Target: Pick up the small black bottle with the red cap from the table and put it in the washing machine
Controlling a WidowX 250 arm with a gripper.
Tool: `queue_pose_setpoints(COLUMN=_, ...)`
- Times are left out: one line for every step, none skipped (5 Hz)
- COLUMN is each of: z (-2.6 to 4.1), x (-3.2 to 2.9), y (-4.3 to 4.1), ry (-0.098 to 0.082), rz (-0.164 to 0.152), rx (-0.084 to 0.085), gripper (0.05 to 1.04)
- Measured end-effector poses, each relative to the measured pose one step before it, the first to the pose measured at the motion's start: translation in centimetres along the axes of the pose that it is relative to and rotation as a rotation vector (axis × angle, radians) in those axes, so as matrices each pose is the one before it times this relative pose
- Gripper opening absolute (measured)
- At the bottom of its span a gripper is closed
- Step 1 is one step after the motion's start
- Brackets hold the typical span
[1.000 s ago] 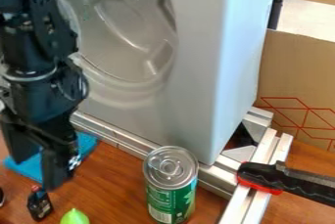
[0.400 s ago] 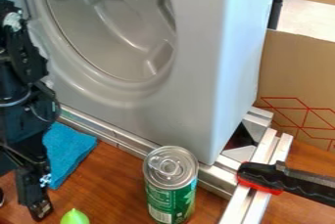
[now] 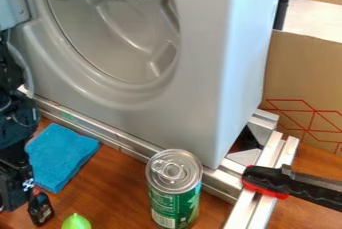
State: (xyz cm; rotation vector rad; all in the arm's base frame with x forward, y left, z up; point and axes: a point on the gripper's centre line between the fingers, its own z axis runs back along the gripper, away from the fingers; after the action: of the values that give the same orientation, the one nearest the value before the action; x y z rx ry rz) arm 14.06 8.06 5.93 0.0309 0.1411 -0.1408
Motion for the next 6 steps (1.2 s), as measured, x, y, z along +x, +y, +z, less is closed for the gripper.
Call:
queue_pose_setpoints(z=-0.92, x=0.08, y=1.155, ry=0.0163, rz=0.0235, rx=-0.0183, gripper=1.0)
queue_pose_setpoints(z=-0.781, x=0.231, y=0.199, ry=0.0168, rz=0.0, rx=-0.0077, gripper=1.0)
queue_pose_setpoints(z=-0.908, x=0.522, y=0.053, ry=0.0034, rz=-0.0056, rx=-0.0146, gripper=1.0)
queue_pose_setpoints(z=-0.608, x=0.84, y=0.284, ry=-0.0063, rz=-0.0001, rx=-0.0101, gripper=1.0)
queue_pose_setpoints(z=-0.666, x=0.892, y=0.359, ry=0.0017, rz=0.0014, rx=-0.0084, gripper=1.0)
queue_pose_setpoints(z=-0.265, x=1.09, y=0.391, ry=-0.0167, rz=0.0096, rx=-0.0068, gripper=1.0)
